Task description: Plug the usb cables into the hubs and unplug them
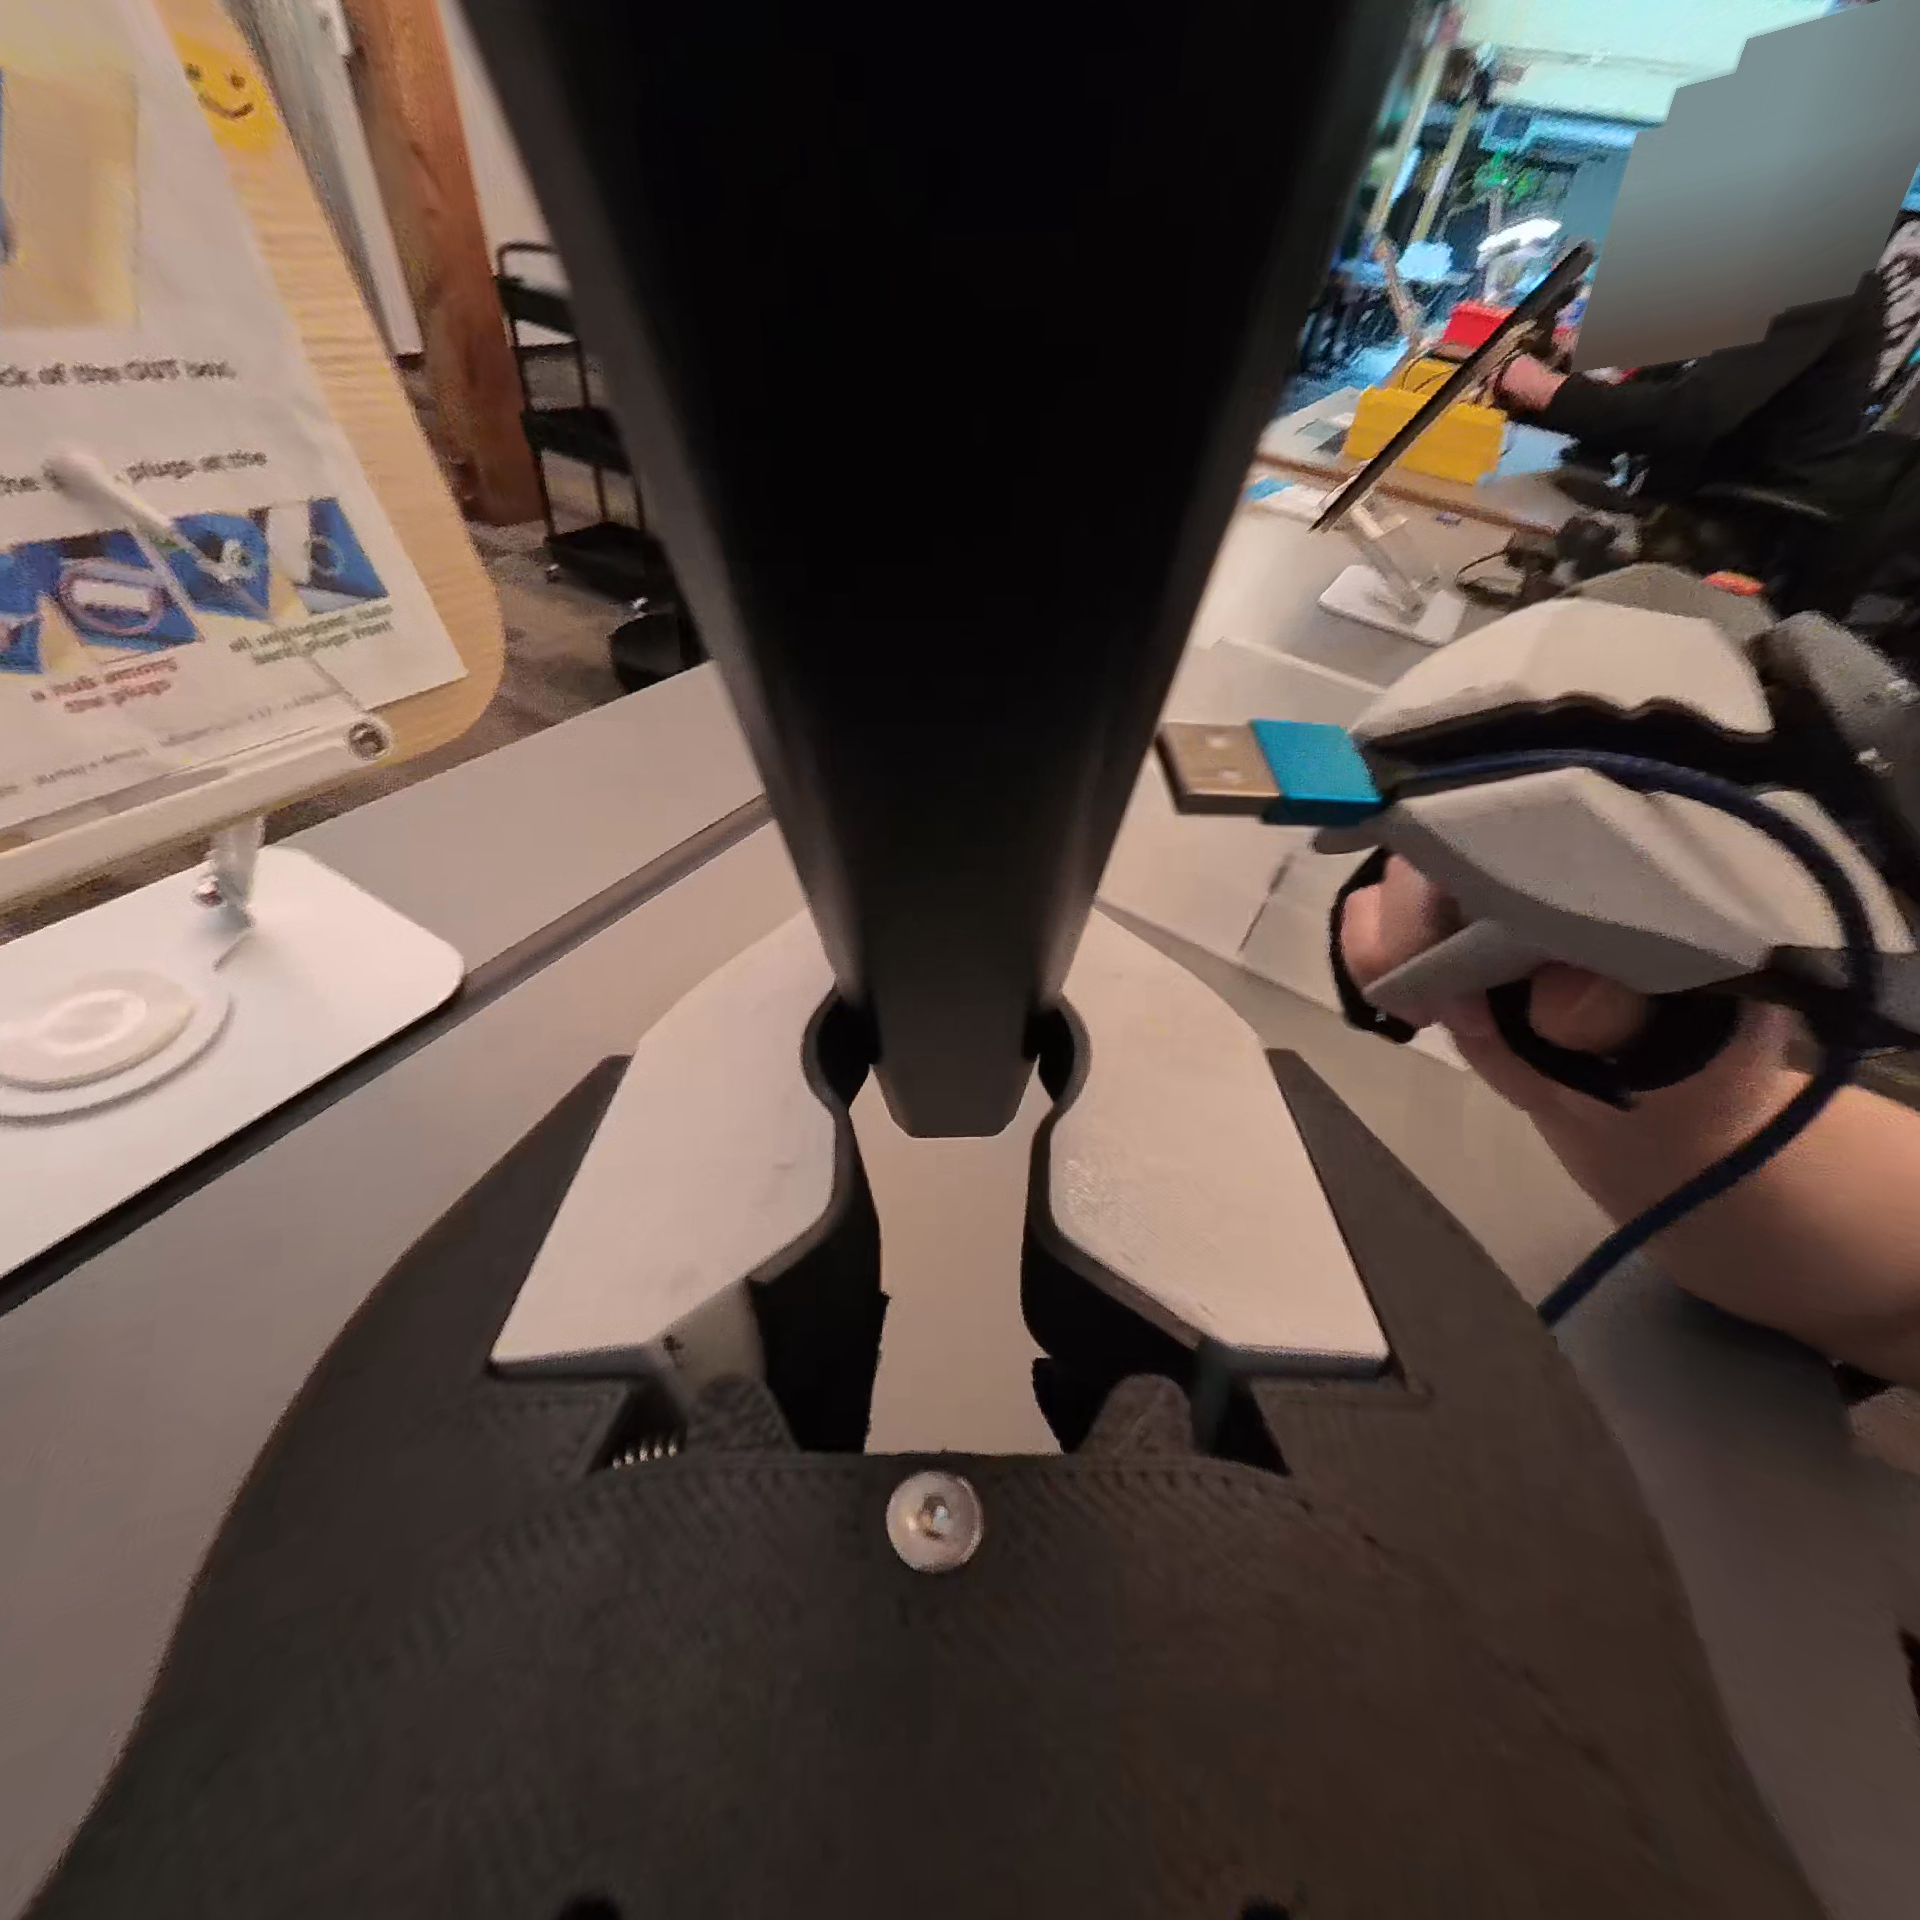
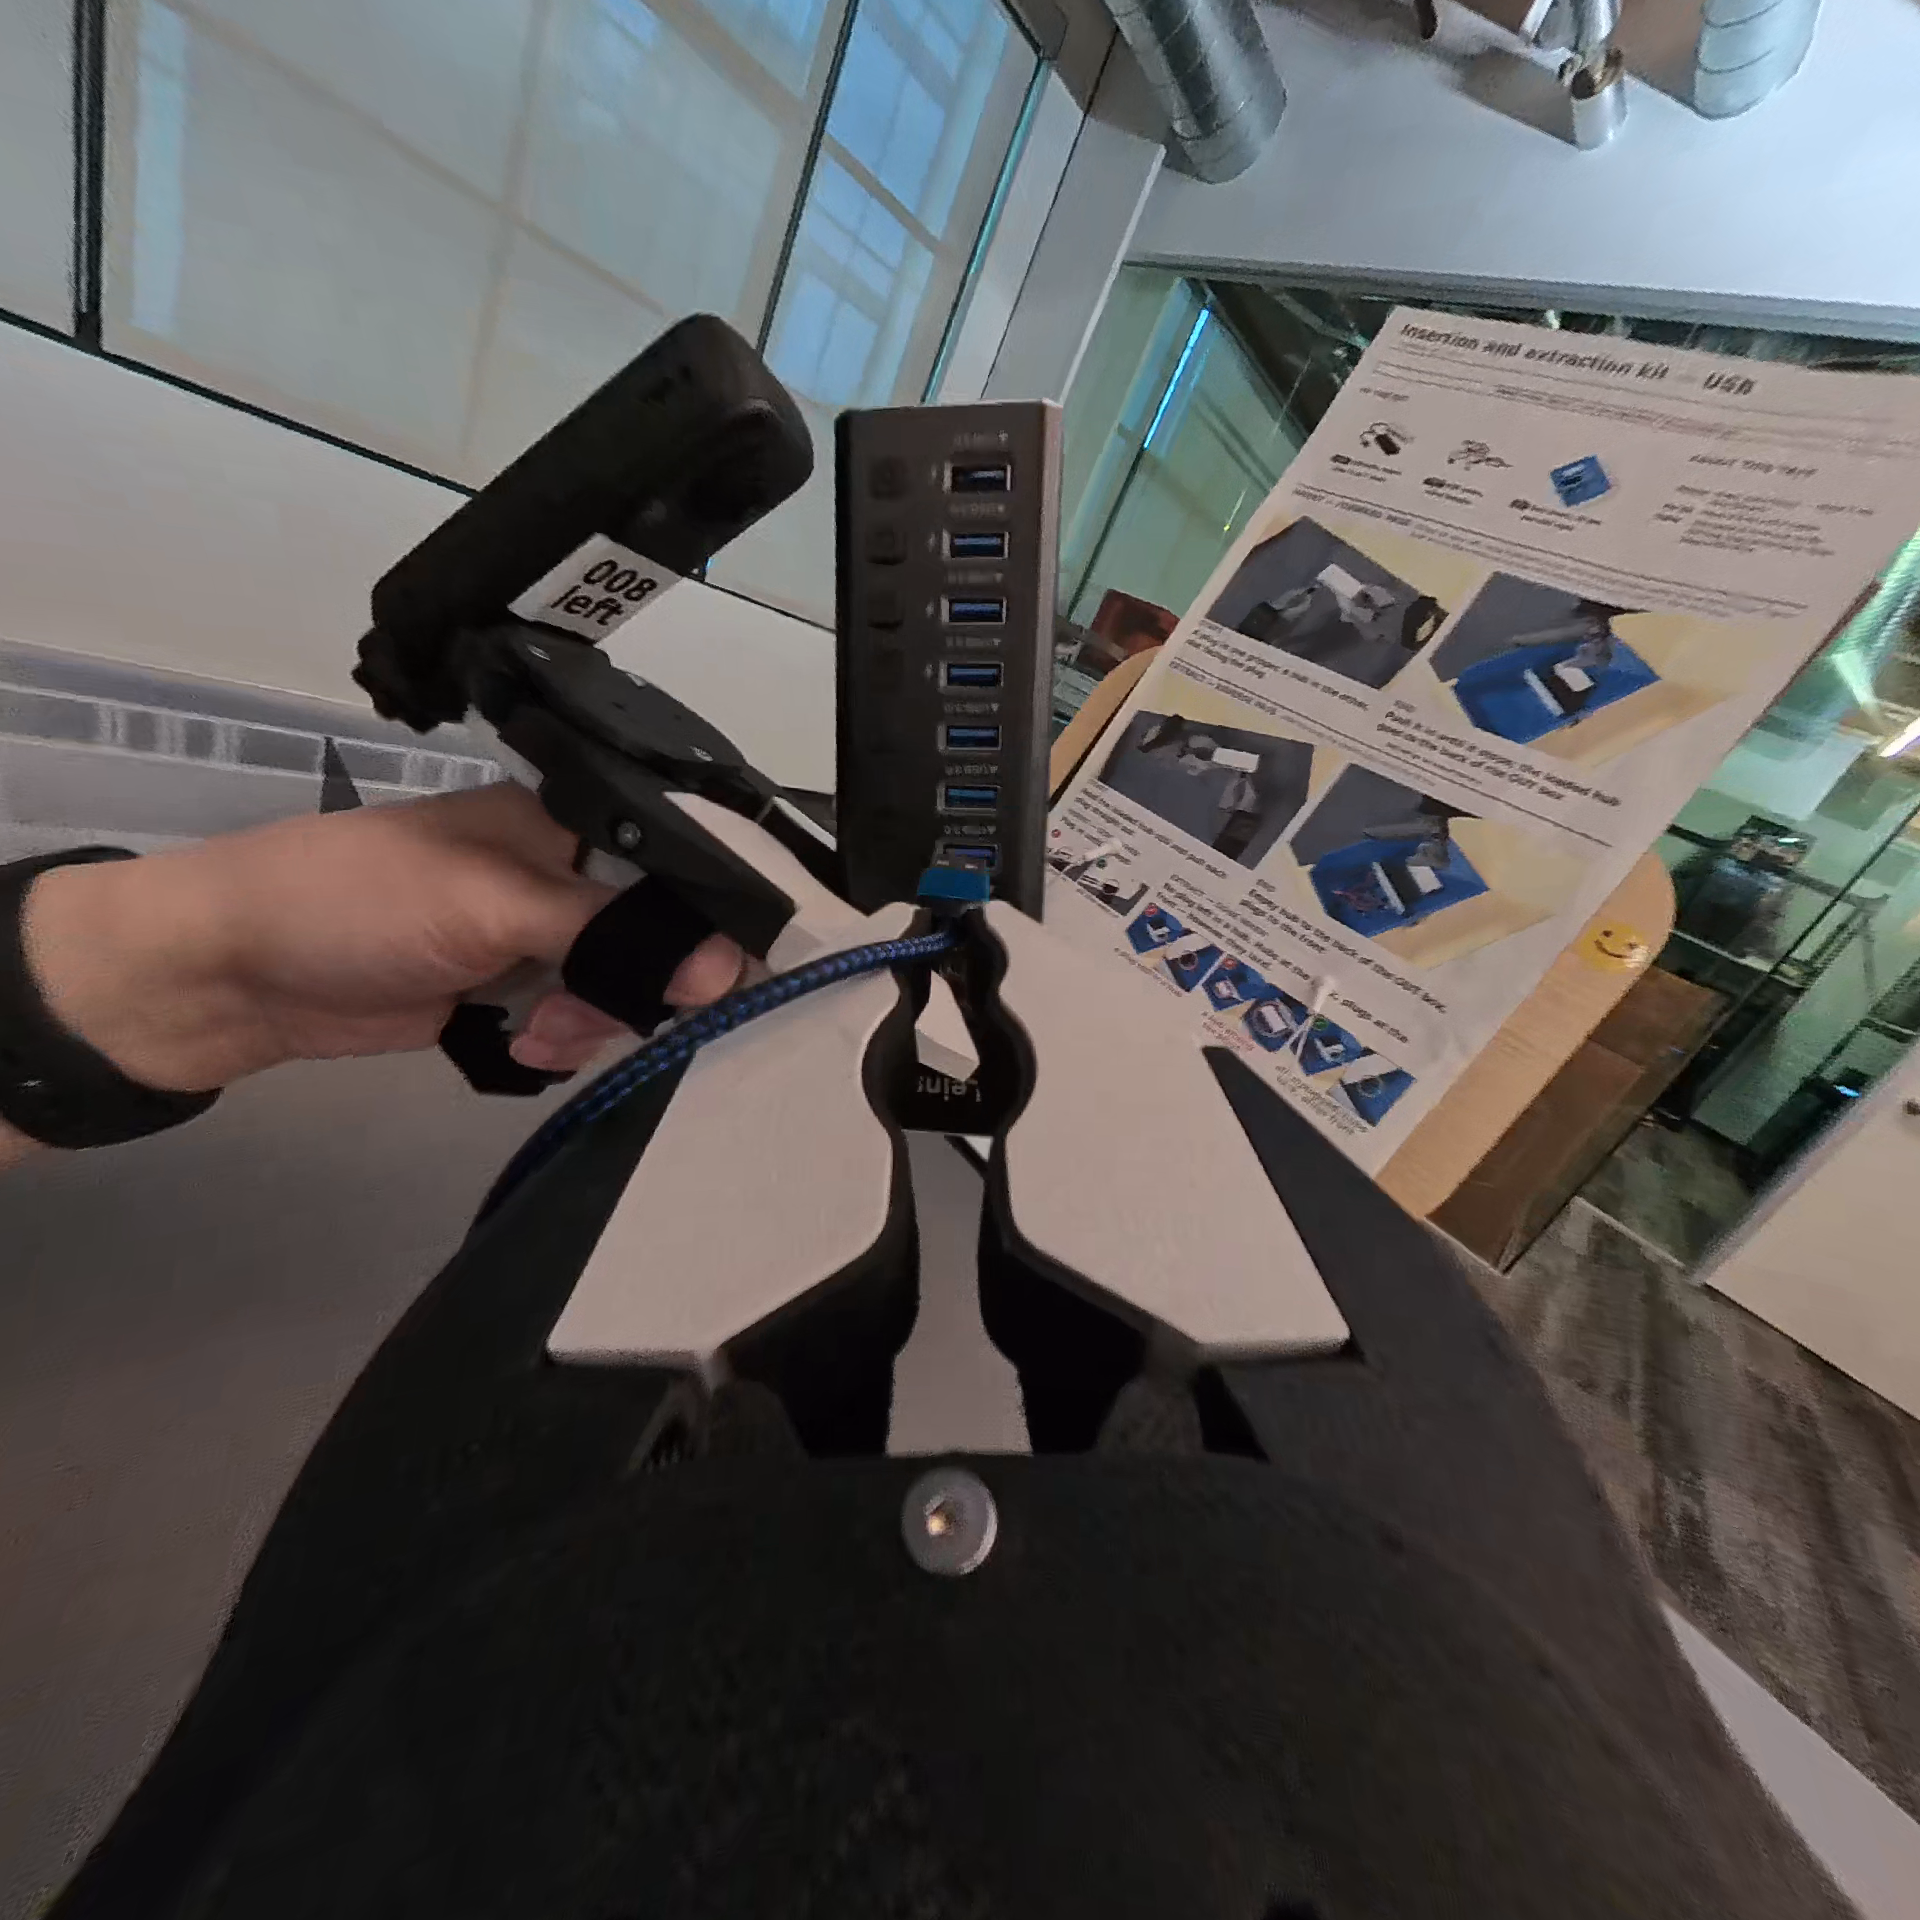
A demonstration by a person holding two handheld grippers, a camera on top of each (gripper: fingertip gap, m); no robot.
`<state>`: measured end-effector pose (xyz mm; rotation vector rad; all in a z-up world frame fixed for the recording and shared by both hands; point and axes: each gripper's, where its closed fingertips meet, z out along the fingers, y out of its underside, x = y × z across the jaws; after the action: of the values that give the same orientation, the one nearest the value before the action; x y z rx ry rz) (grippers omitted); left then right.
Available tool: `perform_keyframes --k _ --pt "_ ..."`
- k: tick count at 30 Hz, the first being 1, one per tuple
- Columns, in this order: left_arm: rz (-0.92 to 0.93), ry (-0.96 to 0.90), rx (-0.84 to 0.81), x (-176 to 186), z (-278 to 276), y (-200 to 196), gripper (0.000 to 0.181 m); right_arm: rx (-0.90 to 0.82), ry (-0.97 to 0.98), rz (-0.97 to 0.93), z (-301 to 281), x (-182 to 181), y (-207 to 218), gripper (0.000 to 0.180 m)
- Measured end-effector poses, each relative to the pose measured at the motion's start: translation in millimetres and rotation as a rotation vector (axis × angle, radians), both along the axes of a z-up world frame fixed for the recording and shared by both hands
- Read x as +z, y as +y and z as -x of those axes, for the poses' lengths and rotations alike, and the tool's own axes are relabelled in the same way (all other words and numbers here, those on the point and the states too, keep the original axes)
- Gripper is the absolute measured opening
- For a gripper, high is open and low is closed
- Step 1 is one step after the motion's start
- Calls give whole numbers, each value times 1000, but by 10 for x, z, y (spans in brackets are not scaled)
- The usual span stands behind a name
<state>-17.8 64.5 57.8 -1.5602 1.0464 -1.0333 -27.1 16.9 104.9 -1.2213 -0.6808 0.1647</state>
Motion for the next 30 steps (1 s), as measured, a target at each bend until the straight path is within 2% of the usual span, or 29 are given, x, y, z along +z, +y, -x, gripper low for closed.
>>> perform_keyframes --k 15,20,30 --pt "-97 53 8 -9 -164 -140 28 -9 10 -59 -40 126 -76 6" --pt "-94 -3 -23 82 -172 -218 28 -33 -10 -68 -52 160 -106 6" --pt "-216 90 60 69 -133 -159 28 -28 -21 -71 -49 162 -130 6"
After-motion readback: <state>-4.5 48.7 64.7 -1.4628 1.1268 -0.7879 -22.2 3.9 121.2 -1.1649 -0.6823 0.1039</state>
